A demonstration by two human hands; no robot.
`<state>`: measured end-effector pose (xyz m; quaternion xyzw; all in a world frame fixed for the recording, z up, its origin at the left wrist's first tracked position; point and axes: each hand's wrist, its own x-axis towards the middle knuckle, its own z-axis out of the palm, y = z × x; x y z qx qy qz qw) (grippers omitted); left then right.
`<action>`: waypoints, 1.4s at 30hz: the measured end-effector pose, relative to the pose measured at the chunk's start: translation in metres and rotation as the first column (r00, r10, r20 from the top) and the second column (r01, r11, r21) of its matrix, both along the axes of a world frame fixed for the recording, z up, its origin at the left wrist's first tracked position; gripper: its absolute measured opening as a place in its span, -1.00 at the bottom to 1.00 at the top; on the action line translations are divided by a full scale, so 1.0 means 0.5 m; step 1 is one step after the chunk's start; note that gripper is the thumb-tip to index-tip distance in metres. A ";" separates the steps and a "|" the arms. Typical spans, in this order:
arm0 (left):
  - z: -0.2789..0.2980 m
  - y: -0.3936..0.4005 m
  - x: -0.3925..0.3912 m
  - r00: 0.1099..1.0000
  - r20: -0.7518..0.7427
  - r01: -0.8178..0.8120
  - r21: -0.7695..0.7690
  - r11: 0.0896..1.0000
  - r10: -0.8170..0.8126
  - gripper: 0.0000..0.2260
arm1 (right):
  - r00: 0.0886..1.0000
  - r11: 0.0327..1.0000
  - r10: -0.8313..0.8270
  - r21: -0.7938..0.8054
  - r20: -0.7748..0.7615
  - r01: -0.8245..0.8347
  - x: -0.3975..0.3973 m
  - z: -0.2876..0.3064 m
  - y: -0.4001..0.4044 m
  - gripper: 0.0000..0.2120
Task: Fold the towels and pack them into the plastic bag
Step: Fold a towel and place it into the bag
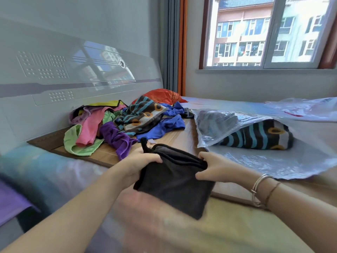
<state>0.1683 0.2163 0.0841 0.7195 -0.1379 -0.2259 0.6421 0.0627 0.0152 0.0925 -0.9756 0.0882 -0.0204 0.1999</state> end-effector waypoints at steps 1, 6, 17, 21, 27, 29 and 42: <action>0.015 -0.016 -0.018 1.000 0.021 0.009 0.010 1.000 -0.009 -0.82 | 1.000 0.999 0.024 -0.042 -0.008 -0.024 -0.028 0.014 -0.009 -0.77; 0.061 -0.129 -0.108 0.987 0.081 0.142 -0.001 0.990 -0.142 -0.88 | 0.998 0.993 0.004 -0.116 0.061 0.003 -0.148 0.078 -0.062 -0.84; 0.002 -0.297 -0.157 0.652 0.702 -0.084 0.443 0.893 -0.287 -0.72 | 0.899 0.708 -0.380 -0.556 0.218 0.435 -0.182 0.080 -0.184 -0.79; -0.005 -0.313 -0.097 0.619 0.720 -0.137 0.492 0.860 -0.313 -0.52 | 0.900 0.899 -0.389 -0.133 0.194 0.417 -0.127 0.032 -0.218 -0.81; -0.020 -0.337 -0.064 0.453 0.872 -0.137 0.276 0.951 -0.188 -0.51 | 0.806 0.868 -0.480 0.322 0.347 0.378 -0.017 -0.011 -0.273 -0.76; -0.030 -0.341 -0.051 0.401 0.905 -0.105 0.195 0.975 -0.138 -0.51 | 0.783 0.835 -0.520 0.397 0.342 0.382 0.022 -0.015 -0.291 -0.76; -0.059 -0.379 0.020 0.264 0.958 -0.017 -0.111 0.994 0.112 -0.43 | 0.683 0.579 -0.689 0.752 0.243 0.316 0.290 -0.041 -0.388 -0.11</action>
